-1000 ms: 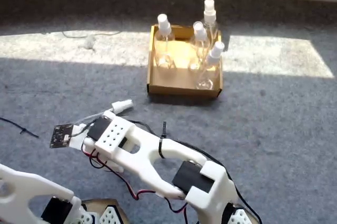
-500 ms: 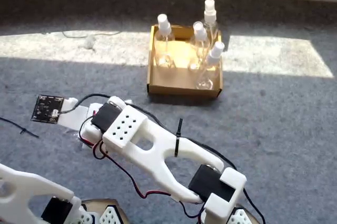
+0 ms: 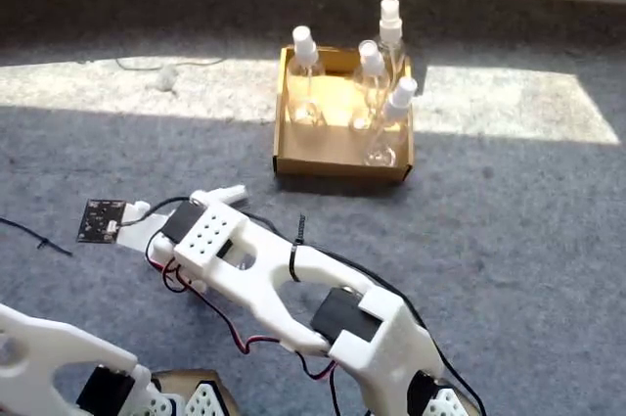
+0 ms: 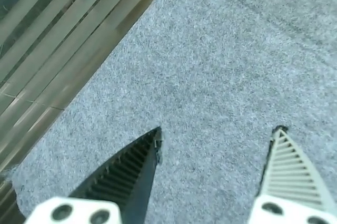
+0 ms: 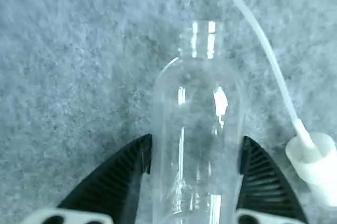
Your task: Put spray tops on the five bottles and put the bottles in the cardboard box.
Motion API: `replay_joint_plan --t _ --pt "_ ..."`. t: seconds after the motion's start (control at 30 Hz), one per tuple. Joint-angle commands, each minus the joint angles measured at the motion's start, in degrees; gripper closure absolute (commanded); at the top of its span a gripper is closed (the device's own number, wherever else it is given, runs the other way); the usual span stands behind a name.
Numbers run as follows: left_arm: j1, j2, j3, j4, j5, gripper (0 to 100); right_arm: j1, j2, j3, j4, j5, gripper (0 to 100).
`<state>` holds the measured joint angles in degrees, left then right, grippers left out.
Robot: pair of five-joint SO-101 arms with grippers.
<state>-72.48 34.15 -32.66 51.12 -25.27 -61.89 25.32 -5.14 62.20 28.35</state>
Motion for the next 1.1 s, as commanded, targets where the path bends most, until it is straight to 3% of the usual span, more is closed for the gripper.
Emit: replay_joint_plan --t 0.0,0.07,0.2,0.43,0.53,0.67,0.9,1.07 --pt "0.7 -0.8 -2.9 0.3 -0.4 70 0.8 0.1 -2.2 0.1 0.4 78.6" --pt "0.7 -0.8 -2.9 0.3 -0.4 70 1.5 0.2 -1.9 0.2 0.2 81.2" --pt "0.6 -1.3 -2.9 0.3 -0.4 70 4.2 -0.4 -2.9 10.4 -3.5 99.8" --pt "0.7 -1.5 -4.8 3.3 -0.4 70 10.6 -15.7 -15.0 32.3 -4.1 99.5" --pt "0.7 -1.4 -8.0 6.9 -0.4 70 17.1 -26.7 -16.1 39.3 -3.9 99.5" --pt "0.7 -1.4 -11.9 10.5 -0.4 70 36.1 -44.5 -11.6 38.9 -3.3 99.5" --pt "0.8 -1.4 -14.0 12.7 -0.4 70 77.4 -54.4 10.3 34.1 13.8 99.5" --pt "2.1 -1.0 -13.8 12.7 -0.4 70 91.8 -49.5 31.6 14.7 17.8 99.5"
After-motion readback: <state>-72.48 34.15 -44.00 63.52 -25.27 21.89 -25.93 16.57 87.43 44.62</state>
